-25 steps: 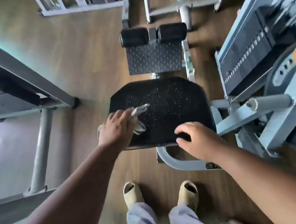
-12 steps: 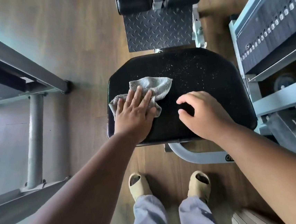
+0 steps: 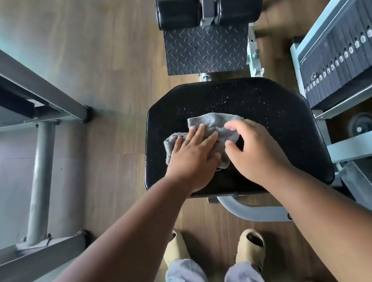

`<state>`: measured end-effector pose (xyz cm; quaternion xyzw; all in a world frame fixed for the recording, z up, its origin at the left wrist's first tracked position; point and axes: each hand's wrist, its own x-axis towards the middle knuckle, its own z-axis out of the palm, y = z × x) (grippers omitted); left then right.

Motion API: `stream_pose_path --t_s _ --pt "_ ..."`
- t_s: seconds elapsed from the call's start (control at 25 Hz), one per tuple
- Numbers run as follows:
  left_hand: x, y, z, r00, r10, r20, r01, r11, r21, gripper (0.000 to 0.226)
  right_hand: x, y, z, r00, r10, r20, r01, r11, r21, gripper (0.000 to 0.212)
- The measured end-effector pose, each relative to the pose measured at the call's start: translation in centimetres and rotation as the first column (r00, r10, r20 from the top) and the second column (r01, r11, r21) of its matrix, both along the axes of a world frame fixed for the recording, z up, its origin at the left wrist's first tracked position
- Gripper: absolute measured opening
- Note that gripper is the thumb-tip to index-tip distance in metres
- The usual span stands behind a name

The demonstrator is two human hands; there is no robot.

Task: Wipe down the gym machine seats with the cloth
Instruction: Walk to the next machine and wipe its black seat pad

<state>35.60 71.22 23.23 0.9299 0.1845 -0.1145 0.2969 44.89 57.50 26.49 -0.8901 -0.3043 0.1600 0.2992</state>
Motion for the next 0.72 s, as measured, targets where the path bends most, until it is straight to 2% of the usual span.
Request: stream_pose_path --t_s 0.04,0.08,0.12,0.16,0.2,0.24,0.28,0.32,0.36,0.48,0.52,0.56,0.64,0.68,0.72 --pt "-0.3 0.9 0.8 0.992 0.091 0.089 -0.076 0.983 -0.165 0.047 -0.1 0.8 0.2 1.0 -0.021 -0.021 0.021 1.0 -0.005 0.039" --pt "-1.1 2.1 1.3 0.951 0.239 0.197 -0.187 0.951 -0.247 0.04 -0.4 1.7 0.2 1.0 0.005 -0.019 -0.006 0.999 -0.054 0.043" --pt "-2.1 3.4 1.0 0.882 0.388 0.266 -0.338 0.917 -0.213 0.037 -1.0 2.8 -0.1 0.997 0.078 -0.003 -0.077 0.984 -0.162 0.05" --pt "-3.1 4.7 0.6 0.82 0.506 0.268 -0.498 0.861 -0.103 0.037 -1.9 3.9 -0.8 0.984 0.178 0.0 -0.17 0.937 -0.305 0.058" --pt "-4.1 5.6 0.3 0.784 0.595 0.176 -0.605 0.796 0.0 0.04 -2.8 4.8 -1.6 0.964 0.266 -0.024 -0.25 0.868 -0.43 0.065" --pt "-4.6 5.9 -0.3 0.758 0.651 0.034 -0.652 0.757 0.038 0.045 -3.3 5.7 -2.6 0.947 0.32 -0.036 -0.293 0.809 -0.51 0.068" --pt "-4.7 5.8 -0.8 0.74 0.666 -0.089 -0.669 0.744 0.001 0.051 -3.0 6.5 -3.6 0.936 0.35 -0.029 -0.309 0.782 -0.541 0.068" --pt "-4.7 5.3 -1.3 0.732 0.665 -0.147 -0.677 0.734 -0.054 0.055 -2.0 7.5 -4.3 0.931 0.364 -0.012 -0.312 0.78 -0.542 0.067" --pt "-4.5 4.9 -1.6 0.734 0.662 -0.149 -0.676 0.733 -0.073 0.058 -0.6 8.6 -4.8 0.936 0.351 0.007 -0.293 0.793 -0.534 0.066" --pt "-4.4 4.9 -2.1 0.768 0.634 -0.085 -0.632 0.773 0.055 0.065 2.9 12.5 -6.0 0.964 0.262 0.036 -0.205 0.826 -0.525 0.063" --pt "-4.4 5.0 -2.1 0.774 0.627 -0.087 -0.622 0.779 0.081 0.068 2.7 13.5 -6.1 0.957 0.286 0.041 -0.227 0.833 -0.504 0.061" --pt "-4.6 5.0 -2.1 0.776 0.624 -0.088 -0.619 0.781 0.084 0.069 1.9 13.8 -6.2 0.923 0.38 0.062 -0.309 0.826 -0.471 0.059" --pt "-4.6 4.9 -2.0 0.773 0.628 -0.086 -0.627 0.778 0.05 0.071 1.4 12.0 -6.0 0.792 0.605 0.086 -0.528 0.749 -0.401 0.054" --pt "-4.6 4.9 -2.0 0.776 0.625 -0.086 -0.625 0.78 0.039 0.072 2.5 10.5 -5.7 0.737 0.672 0.063 -0.604 0.698 -0.384 0.053" --pt "-4.6 4.8 -1.9 0.777 0.624 -0.084 -0.624 0.781 0.035 0.074 4.1 9.6 -5.7 0.737 0.675 0.038 -0.605 0.684 -0.407 0.053"
